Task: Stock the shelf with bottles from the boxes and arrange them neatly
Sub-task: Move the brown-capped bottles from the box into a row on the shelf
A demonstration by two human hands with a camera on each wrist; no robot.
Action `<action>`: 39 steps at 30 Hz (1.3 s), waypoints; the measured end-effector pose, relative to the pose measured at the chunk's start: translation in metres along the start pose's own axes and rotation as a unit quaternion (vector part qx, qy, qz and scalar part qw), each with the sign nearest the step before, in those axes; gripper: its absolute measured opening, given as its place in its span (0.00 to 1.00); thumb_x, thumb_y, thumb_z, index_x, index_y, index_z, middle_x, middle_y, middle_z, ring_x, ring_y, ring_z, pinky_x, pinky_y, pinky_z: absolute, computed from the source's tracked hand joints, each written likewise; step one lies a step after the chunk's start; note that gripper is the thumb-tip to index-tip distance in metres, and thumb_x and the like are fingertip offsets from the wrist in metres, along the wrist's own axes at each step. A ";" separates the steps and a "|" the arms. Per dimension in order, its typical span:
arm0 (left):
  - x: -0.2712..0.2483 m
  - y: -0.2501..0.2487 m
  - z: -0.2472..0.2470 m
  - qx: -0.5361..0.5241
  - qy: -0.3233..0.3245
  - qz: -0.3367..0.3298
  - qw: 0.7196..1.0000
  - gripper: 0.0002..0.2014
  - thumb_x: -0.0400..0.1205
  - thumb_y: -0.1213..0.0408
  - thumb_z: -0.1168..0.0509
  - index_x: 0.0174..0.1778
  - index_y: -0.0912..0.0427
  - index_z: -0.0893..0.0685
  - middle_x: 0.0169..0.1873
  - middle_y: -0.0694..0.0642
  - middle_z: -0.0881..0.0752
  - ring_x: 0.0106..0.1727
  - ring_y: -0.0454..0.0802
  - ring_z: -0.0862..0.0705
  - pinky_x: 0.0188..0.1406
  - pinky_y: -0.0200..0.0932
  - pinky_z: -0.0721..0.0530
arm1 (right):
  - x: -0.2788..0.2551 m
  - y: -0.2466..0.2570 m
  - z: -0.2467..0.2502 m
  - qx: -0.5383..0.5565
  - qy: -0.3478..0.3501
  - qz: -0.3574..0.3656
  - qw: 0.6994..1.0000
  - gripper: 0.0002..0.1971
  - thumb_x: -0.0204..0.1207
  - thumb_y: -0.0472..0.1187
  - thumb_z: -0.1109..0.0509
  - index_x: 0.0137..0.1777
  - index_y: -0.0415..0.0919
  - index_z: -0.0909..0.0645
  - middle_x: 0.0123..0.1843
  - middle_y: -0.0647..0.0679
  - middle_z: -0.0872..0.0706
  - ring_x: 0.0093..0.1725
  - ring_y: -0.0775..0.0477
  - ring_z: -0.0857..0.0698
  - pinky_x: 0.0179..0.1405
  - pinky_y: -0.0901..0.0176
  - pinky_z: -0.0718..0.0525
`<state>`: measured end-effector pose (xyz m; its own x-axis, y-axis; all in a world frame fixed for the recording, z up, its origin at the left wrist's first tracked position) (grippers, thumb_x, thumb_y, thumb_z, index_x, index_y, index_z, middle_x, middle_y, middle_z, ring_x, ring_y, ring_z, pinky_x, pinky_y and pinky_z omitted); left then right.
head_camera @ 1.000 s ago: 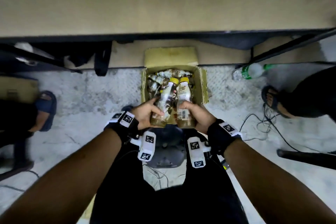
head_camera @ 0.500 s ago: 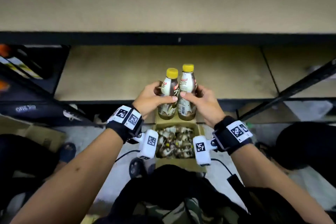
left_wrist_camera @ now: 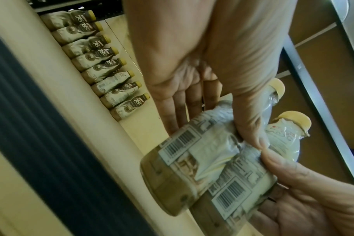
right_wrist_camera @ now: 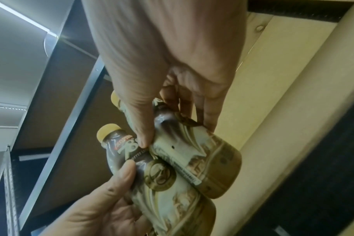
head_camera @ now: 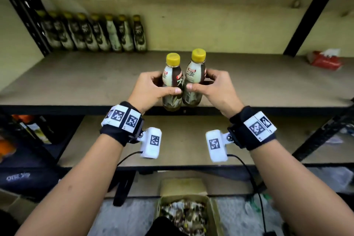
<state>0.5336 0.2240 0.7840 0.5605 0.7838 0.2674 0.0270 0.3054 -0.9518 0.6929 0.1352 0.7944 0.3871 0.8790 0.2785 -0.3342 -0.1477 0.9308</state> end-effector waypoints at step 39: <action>0.231 0.039 0.085 0.401 -0.093 0.069 0.909 0.31 0.68 0.49 0.21 0.65 0.56 0.19 0.59 0.56 0.13 0.62 0.57 0.16 0.62 0.50 0.19 | 0.244 -0.033 -0.080 -0.356 0.104 -0.024 0.928 0.20 0.67 0.43 0.18 0.57 0.40 0.17 0.56 0.44 0.10 0.55 0.42 0.12 0.55 0.53 0.15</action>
<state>0.5936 0.4631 0.8212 0.3606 0.8995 0.2466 -0.6861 0.4349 -0.5832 0.7293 0.3908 0.8122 0.2664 0.9563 0.1209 -0.8332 0.1654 0.5276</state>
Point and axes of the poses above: each hand's wrist, its own x-axis towards the middle knuckle, its own z-axis out of the back of the hand, y = z × x, the point moved 9 cm from there along x, towards the middle knuckle
